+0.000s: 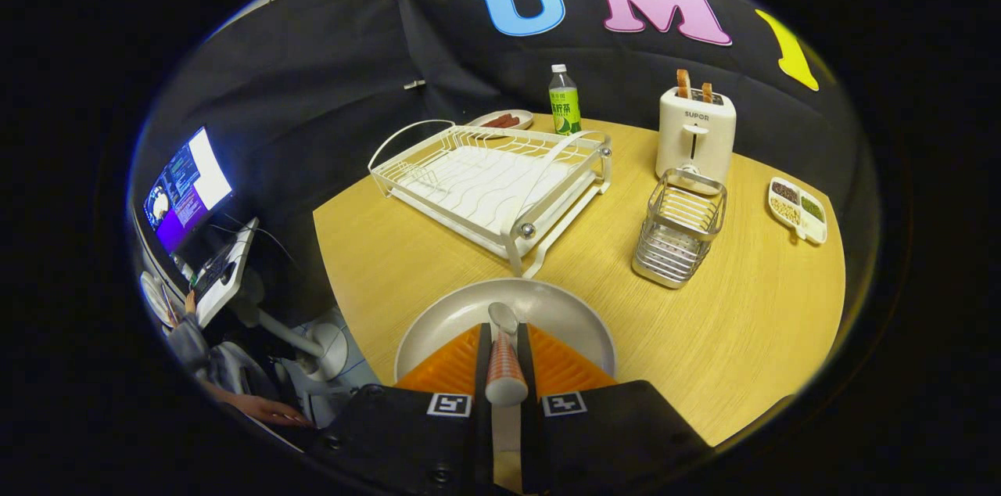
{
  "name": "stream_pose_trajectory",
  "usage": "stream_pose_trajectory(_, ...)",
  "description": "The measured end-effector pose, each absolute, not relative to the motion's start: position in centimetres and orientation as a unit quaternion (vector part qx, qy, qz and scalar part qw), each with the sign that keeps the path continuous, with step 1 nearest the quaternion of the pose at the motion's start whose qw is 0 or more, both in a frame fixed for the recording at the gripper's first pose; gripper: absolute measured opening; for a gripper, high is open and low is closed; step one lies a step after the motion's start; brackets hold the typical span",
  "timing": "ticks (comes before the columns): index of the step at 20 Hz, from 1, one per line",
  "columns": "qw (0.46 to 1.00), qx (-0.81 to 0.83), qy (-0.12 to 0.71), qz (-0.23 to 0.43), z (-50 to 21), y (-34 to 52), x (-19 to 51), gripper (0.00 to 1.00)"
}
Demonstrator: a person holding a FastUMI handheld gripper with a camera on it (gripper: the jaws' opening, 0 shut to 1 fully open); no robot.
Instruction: Take the plate from the dish rack, then take the spoon from the basket and place it into the plate.
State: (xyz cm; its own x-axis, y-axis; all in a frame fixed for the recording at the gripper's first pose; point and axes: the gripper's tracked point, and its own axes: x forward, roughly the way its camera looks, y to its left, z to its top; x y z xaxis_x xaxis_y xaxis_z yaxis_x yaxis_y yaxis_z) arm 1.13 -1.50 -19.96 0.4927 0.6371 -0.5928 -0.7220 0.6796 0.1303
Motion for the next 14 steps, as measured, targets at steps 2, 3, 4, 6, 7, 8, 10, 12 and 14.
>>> stream_pose_trajectory(2,0.864,-0.065,0.315,0.388,-20.0,-1.6,1.4,0.18)
stream_pose_trajectory(3,0.864,-0.062,0.317,0.385,-20.0,-1.5,1.4,0.19)
stream_pose_trajectory(4,0.866,-0.062,0.32,0.379,-20.1,-1.5,1.5,0.2)
stream_pose_trajectory(6,0.874,-0.066,0.325,0.356,-20.3,-2.2,2.1,0.27)
stream_pose_trajectory(7,0.876,-0.056,0.326,0.351,-20.0,-2.0,2.3,0.46)
stream_pose_trajectory(8,0.882,-0.046,0.324,0.339,-19.6,-2.2,2.6,0.64)
stream_pose_trajectory(10,0.896,-0.024,0.312,0.315,-18.0,-2.4,3.5,1.0)
stream_pose_trajectory(12,0.913,-0.019,0.288,0.287,-15.9,-2.6,4.3,0.99)
stream_pose_trajectory(14,0.93,-0.014,0.261,0.259,-13.1,-2.9,4.9,0.99)
